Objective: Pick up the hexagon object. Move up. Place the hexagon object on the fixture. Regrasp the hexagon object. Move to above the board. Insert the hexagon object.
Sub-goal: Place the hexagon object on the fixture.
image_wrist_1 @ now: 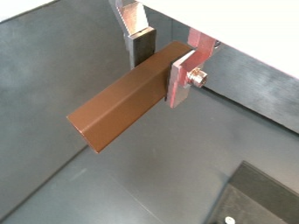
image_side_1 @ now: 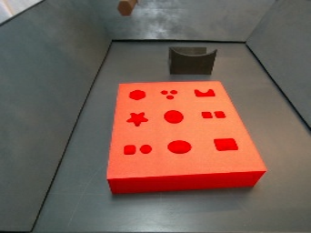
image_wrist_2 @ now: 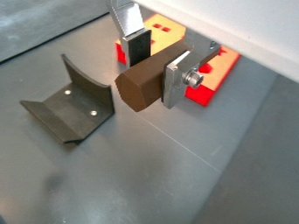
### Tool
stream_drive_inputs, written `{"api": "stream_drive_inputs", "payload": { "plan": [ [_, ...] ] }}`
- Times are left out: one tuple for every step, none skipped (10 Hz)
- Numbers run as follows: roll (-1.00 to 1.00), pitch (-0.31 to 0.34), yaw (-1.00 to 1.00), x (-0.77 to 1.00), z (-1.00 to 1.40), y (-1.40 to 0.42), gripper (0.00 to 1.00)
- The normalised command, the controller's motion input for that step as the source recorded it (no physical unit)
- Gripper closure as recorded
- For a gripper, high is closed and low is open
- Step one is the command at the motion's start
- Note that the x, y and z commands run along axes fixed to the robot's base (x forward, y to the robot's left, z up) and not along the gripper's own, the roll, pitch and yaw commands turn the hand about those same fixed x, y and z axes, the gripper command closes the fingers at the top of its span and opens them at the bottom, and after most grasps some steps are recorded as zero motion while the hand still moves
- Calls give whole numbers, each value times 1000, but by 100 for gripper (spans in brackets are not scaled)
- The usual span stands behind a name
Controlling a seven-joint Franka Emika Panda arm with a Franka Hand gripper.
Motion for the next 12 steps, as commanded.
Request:
{"api": "stream_drive_inputs", "payload": {
  "plan": [
    [112, 169, 143, 1000, 8, 23, 100],
    [113, 177, 86, 1000, 10, 19, 100],
    [113, 177, 65, 1000, 9, 17, 100],
    [114, 171, 54, 1000, 5, 14, 100],
    [117, 169, 45, 1000, 5, 10, 100],
    [122, 174, 43, 1000, 5, 8, 100],
    [125, 177, 43, 1000, 5, 6, 100],
    [126, 181, 42, 1000, 3, 3, 100],
    [127, 179, 43, 1000, 3, 1, 100],
    [-1000, -7, 191, 1000, -10, 271, 100],
    [-1000, -4, 185, 1000, -9, 278, 100],
    [-1000, 21, 137, 1000, -9, 248, 100]
  ]
}}
